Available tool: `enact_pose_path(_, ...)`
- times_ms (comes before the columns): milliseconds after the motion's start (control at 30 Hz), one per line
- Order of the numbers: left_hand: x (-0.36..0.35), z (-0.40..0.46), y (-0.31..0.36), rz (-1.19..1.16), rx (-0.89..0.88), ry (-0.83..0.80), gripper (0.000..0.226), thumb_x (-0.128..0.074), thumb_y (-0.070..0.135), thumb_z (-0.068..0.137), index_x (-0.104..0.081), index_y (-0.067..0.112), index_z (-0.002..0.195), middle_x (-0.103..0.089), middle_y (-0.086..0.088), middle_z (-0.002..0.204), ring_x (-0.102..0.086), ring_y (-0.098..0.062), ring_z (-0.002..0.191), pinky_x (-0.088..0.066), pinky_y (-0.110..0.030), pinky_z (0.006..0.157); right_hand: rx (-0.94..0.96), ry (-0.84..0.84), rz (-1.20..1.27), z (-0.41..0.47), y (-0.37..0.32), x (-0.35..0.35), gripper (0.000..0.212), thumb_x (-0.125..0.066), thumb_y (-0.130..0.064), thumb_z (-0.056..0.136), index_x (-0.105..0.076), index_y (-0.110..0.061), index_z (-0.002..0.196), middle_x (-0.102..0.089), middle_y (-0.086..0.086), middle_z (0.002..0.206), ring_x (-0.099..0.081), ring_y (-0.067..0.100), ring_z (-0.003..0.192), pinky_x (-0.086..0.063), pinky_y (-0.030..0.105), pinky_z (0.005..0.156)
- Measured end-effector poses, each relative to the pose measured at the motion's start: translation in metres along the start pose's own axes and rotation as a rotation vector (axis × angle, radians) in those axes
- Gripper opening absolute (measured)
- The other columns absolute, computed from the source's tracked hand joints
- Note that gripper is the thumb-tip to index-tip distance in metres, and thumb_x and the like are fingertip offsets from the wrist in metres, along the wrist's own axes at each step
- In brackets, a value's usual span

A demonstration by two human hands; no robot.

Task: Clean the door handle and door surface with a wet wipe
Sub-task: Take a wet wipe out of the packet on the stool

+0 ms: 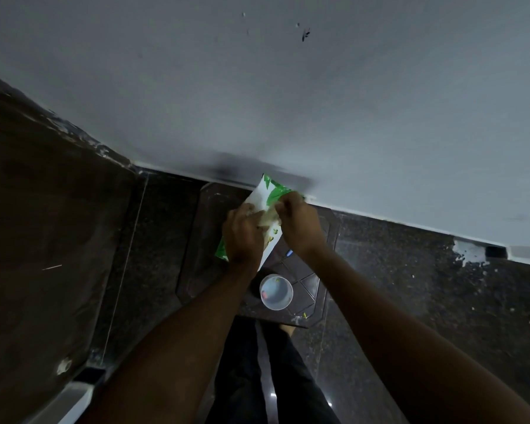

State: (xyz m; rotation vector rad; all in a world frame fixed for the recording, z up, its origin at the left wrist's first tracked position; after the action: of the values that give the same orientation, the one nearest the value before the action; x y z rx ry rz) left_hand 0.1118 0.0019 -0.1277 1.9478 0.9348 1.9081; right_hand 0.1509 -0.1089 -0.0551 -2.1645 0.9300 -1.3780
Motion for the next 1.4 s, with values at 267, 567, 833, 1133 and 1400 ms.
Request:
enact_pose_path(267, 0.008, -0.001, 0.007, -0.029, -0.010, 0.027, 0.023, -0.079, -0.008, 0.062, -0.077, 0.001, 0.083, -0.074, -0.018, 0.102, -0.068, -0.040, 0.091, -0.057, -0.046, 0.078, 0.064, 0.046, 0.064, 0.003, -0.027, 0.025, 0.011, -0.053, -0.008, 0.098, -0.063, -0.002, 0.101, -0.064, 0.006, 0.083, -0.054, 0.018, 0.070, -0.036, 0.023, 0.060)
enact_pose_path(567, 0.062, -0.020, 0.033, -0.763, 0.482, -0.127, 0.028, -0.050, -0.003, 0.095, -0.070, 0.005, 0.112, -0.071, -0.013, 0.112, -0.065, -0.023, 0.101, -0.053, -0.023, 0.082, -0.014, 0.073, 0.246, -0.014, -0.031, 0.026, 0.006, -0.059, -0.013, 0.096, -0.065, -0.014, 0.093, -0.062, -0.006, 0.079, -0.057, 0.007, 0.067, -0.044, 0.019, 0.058)
enact_pose_path(833, 0.136, -0.055, 0.062, -1.000, 0.555, -0.105, 0.021, -0.069, 0.013, 0.092, -0.072, 0.003, 0.111, -0.077, -0.009, 0.091, -0.069, -0.013, 0.079, -0.056, -0.030, 0.072, 0.070, -0.024, 0.283, -0.060, -0.070, 0.057, 0.012, -0.067, -0.002, 0.088, -0.075, -0.011, 0.090, -0.074, 0.007, 0.085, -0.071, 0.028, 0.081, -0.060, 0.045, 0.079)
enact_pose_path(1133, 0.200, -0.098, 0.099, -1.125, 0.544, 0.249, 0.021, -0.064, 0.001, 0.094, -0.073, 0.009, 0.111, -0.077, -0.007, 0.099, -0.072, -0.019, 0.090, -0.060, -0.034, 0.080, 0.480, -0.255, -0.089, -0.144, -0.120, 0.101, 0.029, -0.058, -0.001, 0.089, -0.074, -0.007, 0.112, -0.074, 0.013, 0.108, -0.070, 0.028, 0.098, -0.054, 0.040, 0.088)
enact_pose_path(1400, 0.262, -0.168, 0.115, -1.124, 0.457, 0.293, 0.025, -0.050, 0.003, 0.101, -0.073, 0.011, 0.106, -0.076, -0.004, 0.086, -0.075, -0.017, 0.075, -0.061, -0.030, 0.065, 0.685, -0.283, -0.185, -0.209, -0.149, 0.090, 0.015, -0.063, 0.001, 0.090, -0.073, 0.004, 0.101, -0.062, 0.018, 0.109, -0.061, 0.029, 0.100, -0.036, 0.015, 0.077)
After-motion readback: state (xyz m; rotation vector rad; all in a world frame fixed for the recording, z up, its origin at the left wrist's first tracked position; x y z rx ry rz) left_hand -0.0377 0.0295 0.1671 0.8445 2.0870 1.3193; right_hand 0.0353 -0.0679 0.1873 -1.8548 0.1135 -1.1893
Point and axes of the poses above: each hand's wrist, its own z-axis towards the middle knuckle, its own x-axis out of the back of the hand, y = z × x, the point moved 2 cm from there along z, towards the middle knuckle
